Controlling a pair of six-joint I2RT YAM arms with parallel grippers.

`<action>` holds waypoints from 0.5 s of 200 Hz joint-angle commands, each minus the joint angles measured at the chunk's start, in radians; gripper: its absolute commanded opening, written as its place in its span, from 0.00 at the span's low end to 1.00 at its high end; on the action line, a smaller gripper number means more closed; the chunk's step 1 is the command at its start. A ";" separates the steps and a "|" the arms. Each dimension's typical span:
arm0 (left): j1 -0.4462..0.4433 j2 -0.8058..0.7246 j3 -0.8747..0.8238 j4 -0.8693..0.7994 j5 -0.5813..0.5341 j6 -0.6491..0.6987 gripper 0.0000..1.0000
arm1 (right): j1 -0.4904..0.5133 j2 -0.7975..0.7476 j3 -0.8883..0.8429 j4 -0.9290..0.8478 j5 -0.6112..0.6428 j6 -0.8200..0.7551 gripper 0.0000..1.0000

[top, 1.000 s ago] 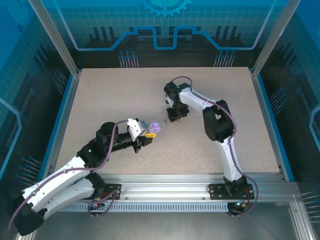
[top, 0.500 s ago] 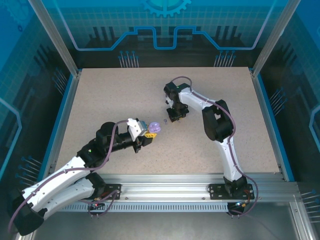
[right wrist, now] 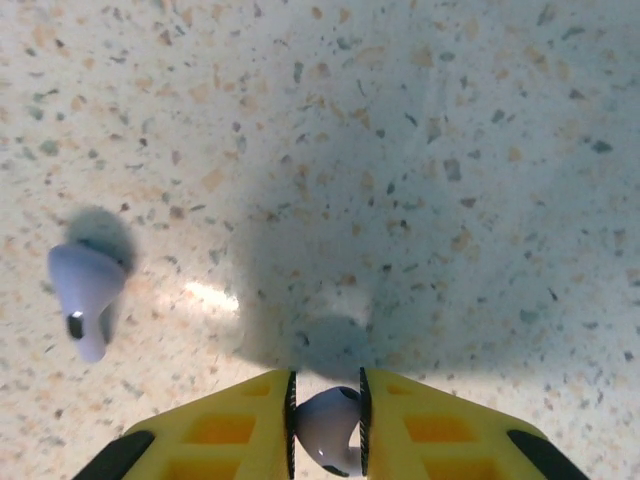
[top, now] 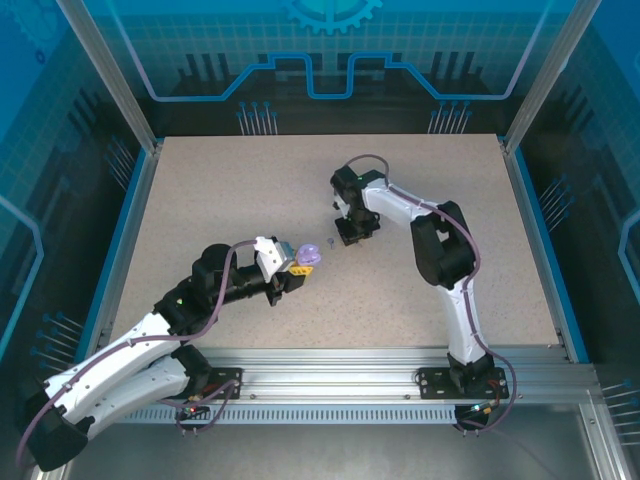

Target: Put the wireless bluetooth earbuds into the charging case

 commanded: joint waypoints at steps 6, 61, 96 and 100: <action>-0.008 0.005 0.000 0.054 -0.016 -0.020 0.15 | -0.012 -0.112 -0.042 0.051 -0.039 0.041 0.23; -0.008 0.061 -0.063 0.205 -0.070 -0.060 0.13 | -0.048 -0.383 -0.239 0.195 -0.145 0.172 0.23; -0.011 0.155 -0.084 0.348 -0.115 -0.095 0.11 | -0.080 -0.602 -0.389 0.315 -0.280 0.280 0.23; -0.011 0.167 -0.085 0.361 -0.120 -0.098 0.11 | -0.083 -0.624 -0.401 0.323 -0.292 0.291 0.23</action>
